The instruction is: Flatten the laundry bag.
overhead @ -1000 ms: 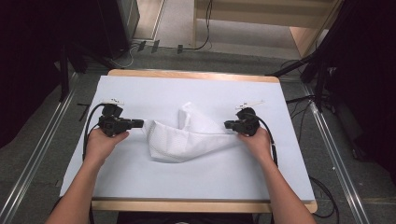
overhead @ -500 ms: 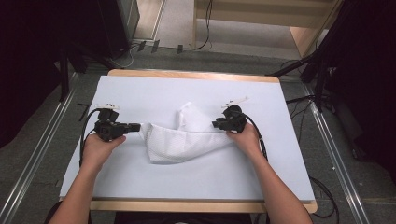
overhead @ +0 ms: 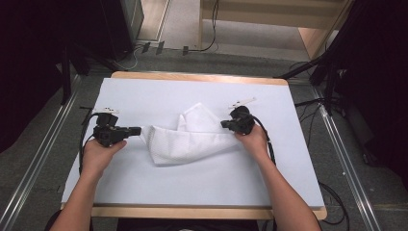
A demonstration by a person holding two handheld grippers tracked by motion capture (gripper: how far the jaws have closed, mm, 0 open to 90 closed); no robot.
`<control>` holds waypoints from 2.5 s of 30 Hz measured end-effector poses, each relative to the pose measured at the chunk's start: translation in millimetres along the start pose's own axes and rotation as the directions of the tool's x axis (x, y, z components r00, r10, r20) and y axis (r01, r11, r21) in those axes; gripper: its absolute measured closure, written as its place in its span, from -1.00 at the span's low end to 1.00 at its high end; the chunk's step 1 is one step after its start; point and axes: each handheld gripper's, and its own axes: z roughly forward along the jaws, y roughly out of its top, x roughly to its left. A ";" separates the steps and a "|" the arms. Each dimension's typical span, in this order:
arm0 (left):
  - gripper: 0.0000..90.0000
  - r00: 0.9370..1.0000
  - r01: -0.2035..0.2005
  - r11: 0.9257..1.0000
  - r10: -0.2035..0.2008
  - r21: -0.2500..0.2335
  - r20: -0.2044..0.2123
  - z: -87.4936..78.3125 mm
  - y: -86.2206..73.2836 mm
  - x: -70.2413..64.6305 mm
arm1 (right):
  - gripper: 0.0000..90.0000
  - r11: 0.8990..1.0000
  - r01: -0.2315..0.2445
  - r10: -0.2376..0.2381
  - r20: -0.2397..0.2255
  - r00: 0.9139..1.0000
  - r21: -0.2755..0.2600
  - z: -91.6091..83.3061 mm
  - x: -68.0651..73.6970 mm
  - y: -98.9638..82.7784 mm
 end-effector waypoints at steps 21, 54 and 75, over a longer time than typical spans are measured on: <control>0.94 0.994 -0.049 0.999 0.047 0.024 0.100 -7.3 -11.6 -27.1 | 0.86 0.987 -0.133 0.138 0.060 0.989 -0.092 -46.6 -35.4 -21.6; 0.43 0.995 -0.036 0.999 0.033 0.027 0.096 -9.6 26.7 -7.5 | 1.00 0.998 0.039 -0.032 -0.145 0.989 0.042 -18.1 48.7 -4.5; 0.38 0.991 -0.088 0.995 0.082 0.054 0.105 15.3 20.9 -14.1 | 0.79 0.999 0.004 -0.009 -0.132 0.991 -0.039 -52.0 51.4 -32.8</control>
